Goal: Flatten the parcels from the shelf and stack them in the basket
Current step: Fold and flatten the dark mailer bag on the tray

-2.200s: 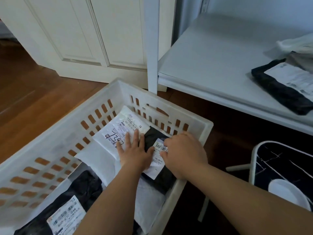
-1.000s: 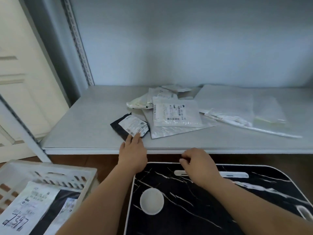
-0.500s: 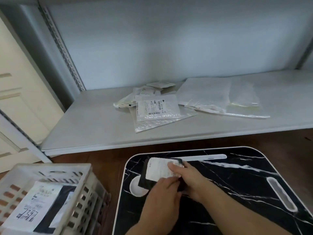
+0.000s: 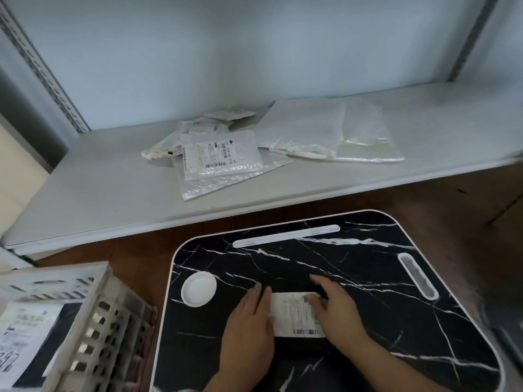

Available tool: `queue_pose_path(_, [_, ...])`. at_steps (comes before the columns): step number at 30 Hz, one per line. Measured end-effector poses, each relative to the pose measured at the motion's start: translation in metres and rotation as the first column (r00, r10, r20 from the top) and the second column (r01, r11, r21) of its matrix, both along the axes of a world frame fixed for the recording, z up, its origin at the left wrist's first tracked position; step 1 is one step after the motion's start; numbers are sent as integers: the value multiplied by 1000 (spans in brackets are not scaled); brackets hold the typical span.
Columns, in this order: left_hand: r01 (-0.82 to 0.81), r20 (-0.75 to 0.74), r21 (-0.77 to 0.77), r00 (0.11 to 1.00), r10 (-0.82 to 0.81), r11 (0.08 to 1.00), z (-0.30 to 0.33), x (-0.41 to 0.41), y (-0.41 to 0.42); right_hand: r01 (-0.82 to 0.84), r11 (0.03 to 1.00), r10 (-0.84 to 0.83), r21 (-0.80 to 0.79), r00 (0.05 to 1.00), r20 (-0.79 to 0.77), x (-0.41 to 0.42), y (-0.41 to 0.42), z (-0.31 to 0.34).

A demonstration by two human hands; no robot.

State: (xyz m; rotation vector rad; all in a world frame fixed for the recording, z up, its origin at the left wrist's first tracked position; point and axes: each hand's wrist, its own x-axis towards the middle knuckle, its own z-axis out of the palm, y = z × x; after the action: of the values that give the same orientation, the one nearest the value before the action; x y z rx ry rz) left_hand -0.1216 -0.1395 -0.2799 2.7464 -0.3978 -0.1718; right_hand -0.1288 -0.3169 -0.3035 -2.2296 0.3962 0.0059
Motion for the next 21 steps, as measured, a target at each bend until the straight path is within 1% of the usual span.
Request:
queue_pose_path(2, [61,1,17,998,-61,998,-13,1,-10,-81,996,84,-43,994,72,-3,5,-6])
queue_pose_path(3, [83,21,49,996,-84,995,-21,2,-13,-122,990,127,-69,988,85,-4,7,-8])
queue_pose_path(4, [106,42,118,993,-112,987,-27,2,-13,-142,985,152,-97,983,102,-3,8,-11])
queue_pose_path(5, [119,-7,162,993,-120,980,-32,0,-12,-143,982,156,-122,983,101,-2,8,-14])
queue_pose_path(6, [129,-17,185,992,-128,974,-40,-3,-9,-125,980,140,-154,986,91,-2,9,-16])
queue_pose_path(7, [119,2,208,993,-122,971,-48,-7,-6,-96,974,116,-204,989,90,-1,10,-18])
queue_pose_path(8, [104,38,223,993,-115,969,-55,-11,-3,-75,958,115,-277,985,130,-2,12,-20])
queue_pose_path(9, [92,61,210,992,-107,973,-60,-16,-1,-84,925,162,-370,969,186,-3,12,-22])
queue_pose_path(10, [83,90,202,991,-103,976,-63,-20,3,-116,871,254,-478,939,234,-4,14,-23])
queue_pose_path(11, [79,103,193,990,-100,978,-66,-23,6,-176,797,368,-578,900,234,-8,14,-25])
queue_pose_path(13, [84,93,205,990,-105,975,-71,-26,11,-304,624,557,-720,819,138,-16,13,-36])
queue_pose_path(14, [94,96,206,989,-116,974,-74,-27,13,-339,565,597,-752,798,89,-19,10,-42])
queue_pose_path(16, [117,106,197,984,-140,973,-79,-28,15,-356,519,600,-777,799,35,-23,5,-49])
queue_pose_path(21, [145,105,196,980,-168,970,-86,-25,16,-397,514,602,-760,798,-9,-22,5,-56])
